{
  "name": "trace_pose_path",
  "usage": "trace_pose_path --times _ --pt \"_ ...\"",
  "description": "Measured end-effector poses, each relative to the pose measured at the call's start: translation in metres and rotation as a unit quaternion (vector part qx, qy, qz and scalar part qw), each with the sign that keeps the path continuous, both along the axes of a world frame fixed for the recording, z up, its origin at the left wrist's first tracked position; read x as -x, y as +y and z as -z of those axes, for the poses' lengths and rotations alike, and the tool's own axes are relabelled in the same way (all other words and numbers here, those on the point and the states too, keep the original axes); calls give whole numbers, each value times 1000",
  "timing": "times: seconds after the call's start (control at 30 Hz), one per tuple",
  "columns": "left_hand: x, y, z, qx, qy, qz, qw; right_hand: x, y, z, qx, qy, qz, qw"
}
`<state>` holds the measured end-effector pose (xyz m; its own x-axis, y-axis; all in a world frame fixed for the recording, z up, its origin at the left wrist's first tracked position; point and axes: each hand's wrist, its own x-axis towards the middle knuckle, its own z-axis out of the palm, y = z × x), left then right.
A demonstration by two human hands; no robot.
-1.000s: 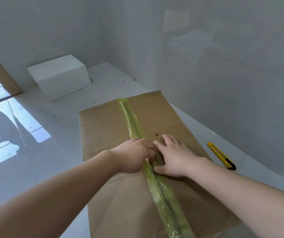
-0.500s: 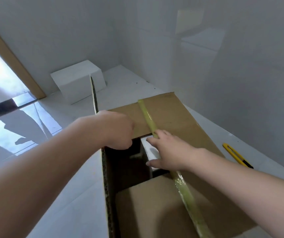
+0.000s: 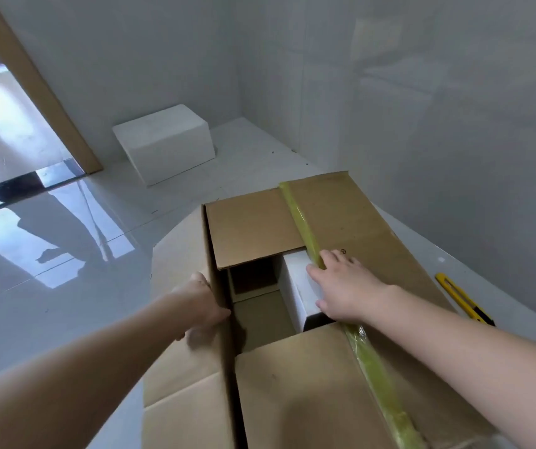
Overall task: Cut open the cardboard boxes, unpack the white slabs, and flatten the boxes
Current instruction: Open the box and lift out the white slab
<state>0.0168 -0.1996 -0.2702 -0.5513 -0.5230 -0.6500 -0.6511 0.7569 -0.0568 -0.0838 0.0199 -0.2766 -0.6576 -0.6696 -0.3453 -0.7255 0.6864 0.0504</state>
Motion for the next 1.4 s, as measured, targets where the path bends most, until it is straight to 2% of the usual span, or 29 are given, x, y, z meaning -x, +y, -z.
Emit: trace_pose_path --times 0.17,0.4,0.43,0.5,0.57,0.63,0.73,0.83,0.97,1.07,1.13,1.27,1.4 --pt "8 -6 16 -43 86 -41 995 -4 -2 0 -21 7 7 1000" --pt "9 -46 19 -46 142 -143 978 -6 -18 -45 43 -20 11 999" --pt "9 -51 19 -26 153 -133 979 -5 -19 -53 46 -16 10 999" --pt "10 -57 19 72 142 -14 987 -2 -15 -71 39 7 0 999" --pt "16 -55 19 157 153 109 969 6 -5 -87 17 29 -3 999" --pt "26 -47 20 178 179 164 954 13 10 -102 -1 40 13 999" --pt "38 -30 22 153 218 190 945 23 32 -115 -41 84 37 995" --pt "47 -18 21 122 234 223 938 31 53 -120 -119 146 63 980" --pt "50 -7 23 54 190 279 940 48 86 -120 -239 172 105 950" --pt "46 5 28 -79 122 279 949 60 105 -109 -299 149 132 933" --pt "43 15 30 -129 74 287 946 65 113 -92 -296 105 166 935" --pt "41 25 30 -124 44 324 937 61 118 -46 -235 -19 216 947" --pt "41 29 27 -147 46 308 939 45 110 -6 -232 -56 214 947"
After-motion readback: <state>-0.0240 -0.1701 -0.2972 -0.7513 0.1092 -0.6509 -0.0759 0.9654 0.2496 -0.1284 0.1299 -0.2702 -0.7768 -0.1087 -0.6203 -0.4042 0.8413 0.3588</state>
